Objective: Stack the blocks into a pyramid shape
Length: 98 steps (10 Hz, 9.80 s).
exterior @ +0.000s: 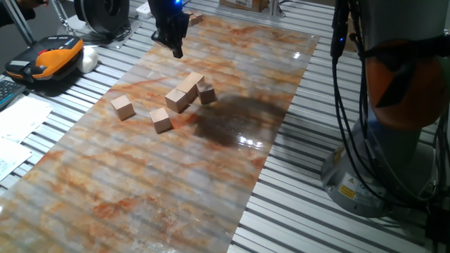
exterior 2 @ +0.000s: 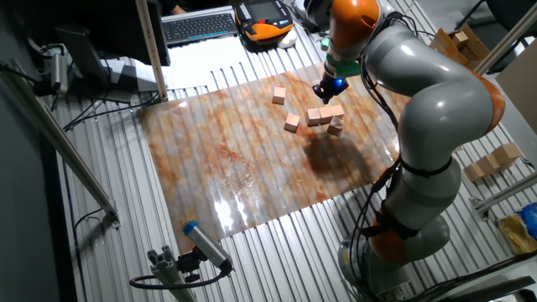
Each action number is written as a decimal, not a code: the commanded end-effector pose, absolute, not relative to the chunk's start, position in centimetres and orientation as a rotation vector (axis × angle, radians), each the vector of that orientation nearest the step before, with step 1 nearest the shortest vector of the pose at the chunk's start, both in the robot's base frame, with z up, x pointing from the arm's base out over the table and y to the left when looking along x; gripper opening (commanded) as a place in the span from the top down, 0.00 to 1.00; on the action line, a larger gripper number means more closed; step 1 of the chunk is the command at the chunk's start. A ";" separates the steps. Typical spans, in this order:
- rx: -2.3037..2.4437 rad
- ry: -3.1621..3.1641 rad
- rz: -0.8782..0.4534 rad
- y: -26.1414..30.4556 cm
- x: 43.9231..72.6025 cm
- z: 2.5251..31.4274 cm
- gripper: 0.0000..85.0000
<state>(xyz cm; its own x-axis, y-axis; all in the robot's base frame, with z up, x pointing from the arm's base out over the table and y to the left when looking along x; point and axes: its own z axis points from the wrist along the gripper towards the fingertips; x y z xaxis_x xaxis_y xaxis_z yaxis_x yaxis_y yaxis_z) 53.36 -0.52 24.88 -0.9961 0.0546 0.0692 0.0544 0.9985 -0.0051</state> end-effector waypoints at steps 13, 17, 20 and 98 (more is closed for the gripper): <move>0.044 -3.130 0.058 -0.5 53.6 24.4 1.00; 0.039 -3.137 -0.014 -0.5 53.6 24.2 1.00; -0.002 -3.148 0.053 -0.6 53.6 23.6 1.00; -0.245 -3.092 0.071 -10.3 52.7 9.4 1.00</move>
<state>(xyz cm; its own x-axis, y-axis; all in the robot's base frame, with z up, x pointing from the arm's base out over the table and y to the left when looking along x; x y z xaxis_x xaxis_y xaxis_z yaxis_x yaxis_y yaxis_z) 52.70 -10.29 9.39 -0.9869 0.1576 0.0348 0.1558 0.9866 -0.0494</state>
